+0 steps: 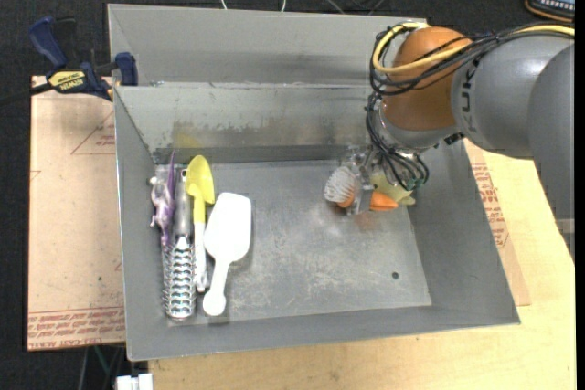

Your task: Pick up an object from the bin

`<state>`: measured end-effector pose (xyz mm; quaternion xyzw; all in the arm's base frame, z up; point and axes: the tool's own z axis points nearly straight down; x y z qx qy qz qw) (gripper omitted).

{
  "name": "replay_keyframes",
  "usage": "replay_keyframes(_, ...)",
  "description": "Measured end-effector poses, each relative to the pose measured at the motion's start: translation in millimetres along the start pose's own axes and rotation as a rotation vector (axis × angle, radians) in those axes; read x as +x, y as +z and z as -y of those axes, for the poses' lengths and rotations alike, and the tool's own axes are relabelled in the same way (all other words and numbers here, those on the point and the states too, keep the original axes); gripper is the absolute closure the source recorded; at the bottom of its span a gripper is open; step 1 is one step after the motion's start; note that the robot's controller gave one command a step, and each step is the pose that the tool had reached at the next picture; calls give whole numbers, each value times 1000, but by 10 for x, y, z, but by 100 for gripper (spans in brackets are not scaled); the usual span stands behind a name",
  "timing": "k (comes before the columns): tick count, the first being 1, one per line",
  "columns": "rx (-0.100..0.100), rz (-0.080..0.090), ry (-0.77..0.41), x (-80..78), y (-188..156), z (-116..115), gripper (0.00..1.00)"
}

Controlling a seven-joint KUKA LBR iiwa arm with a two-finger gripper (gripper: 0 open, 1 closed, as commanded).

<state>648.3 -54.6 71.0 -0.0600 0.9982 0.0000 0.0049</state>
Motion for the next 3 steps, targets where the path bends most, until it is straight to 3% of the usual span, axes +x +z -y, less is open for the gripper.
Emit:
replay_keyframes(1,0,0,0,0,0,0,100)
replay_keyframes(2,1,11,-4,76,-945,-43,100)
replay_keyframes(3,-2,-2,-8,12,-1662,-165,100)
